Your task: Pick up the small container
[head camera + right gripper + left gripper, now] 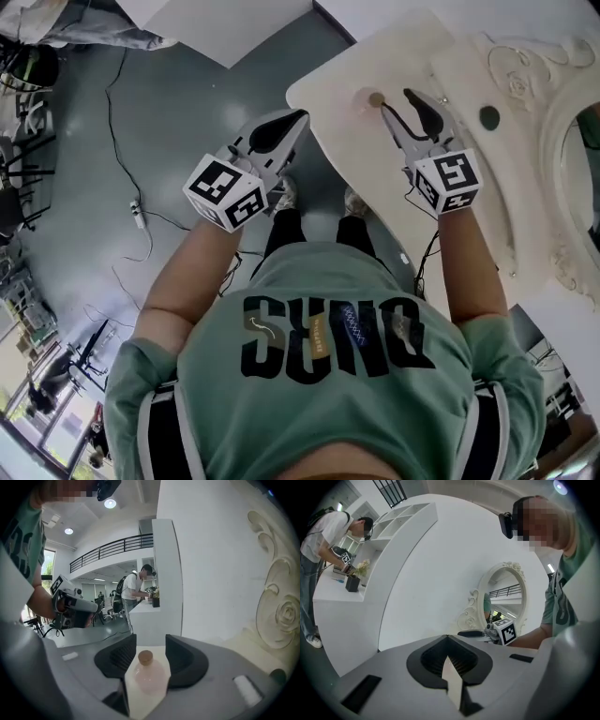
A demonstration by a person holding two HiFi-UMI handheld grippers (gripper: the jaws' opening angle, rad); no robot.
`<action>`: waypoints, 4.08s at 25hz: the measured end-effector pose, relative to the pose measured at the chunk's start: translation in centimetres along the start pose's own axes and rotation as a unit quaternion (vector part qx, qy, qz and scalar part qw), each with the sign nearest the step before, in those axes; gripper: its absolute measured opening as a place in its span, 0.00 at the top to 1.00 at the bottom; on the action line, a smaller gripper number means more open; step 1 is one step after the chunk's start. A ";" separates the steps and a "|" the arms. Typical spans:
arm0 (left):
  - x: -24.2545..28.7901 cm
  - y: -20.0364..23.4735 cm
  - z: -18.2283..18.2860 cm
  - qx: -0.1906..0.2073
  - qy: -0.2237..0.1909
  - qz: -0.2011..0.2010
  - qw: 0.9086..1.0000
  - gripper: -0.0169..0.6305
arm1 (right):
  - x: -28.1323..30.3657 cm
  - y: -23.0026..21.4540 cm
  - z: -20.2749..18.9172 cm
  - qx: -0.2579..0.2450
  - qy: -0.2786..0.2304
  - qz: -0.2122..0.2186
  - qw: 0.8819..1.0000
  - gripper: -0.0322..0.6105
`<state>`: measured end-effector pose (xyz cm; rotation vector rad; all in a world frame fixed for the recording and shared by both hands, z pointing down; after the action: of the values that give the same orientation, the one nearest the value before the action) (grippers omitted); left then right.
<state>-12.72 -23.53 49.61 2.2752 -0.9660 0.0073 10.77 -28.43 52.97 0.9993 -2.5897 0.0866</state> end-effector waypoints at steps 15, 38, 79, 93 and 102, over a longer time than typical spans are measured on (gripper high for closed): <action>3.9 3.7 -3.7 -0.019 0.022 -0.023 0.999 0.97 | 3.8 2.8 -2.9 -0.009 -0.046 0.039 0.998 0.65; 3.6 4.1 -4.9 -0.020 0.017 -0.022 0.999 0.97 | 5.8 1.5 -5.7 -0.002 -0.015 0.023 1.000 0.72; 1.7 -12.6 12.7 0.105 -0.077 -0.104 0.986 0.97 | -9.0 -2.8 17.0 -0.014 -0.053 -0.014 0.998 0.73; 0.7 -19.9 21.6 0.160 -0.102 -0.131 0.973 0.97 | -14.3 -4.8 28.2 -0.035 -0.078 -0.020 0.996 0.73; -2.3 -22.3 25.8 0.200 -0.125 -0.134 0.963 0.97 | -16.7 -4.2 34.5 -0.062 -0.098 -0.029 0.993 0.73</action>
<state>-6.16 -25.43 16.13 2.8198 -0.8263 -0.2264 14.30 -27.27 14.59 1.0846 -2.6996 -0.1937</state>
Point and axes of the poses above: the fingertips, and each gripper's own axes: x forward along the fingers, y to its left, z out of its top, the point moved 7 cm from there along -x, backward along the fingers, and after that the axes turned 10 degrees about -x, right-handed, at the moved point
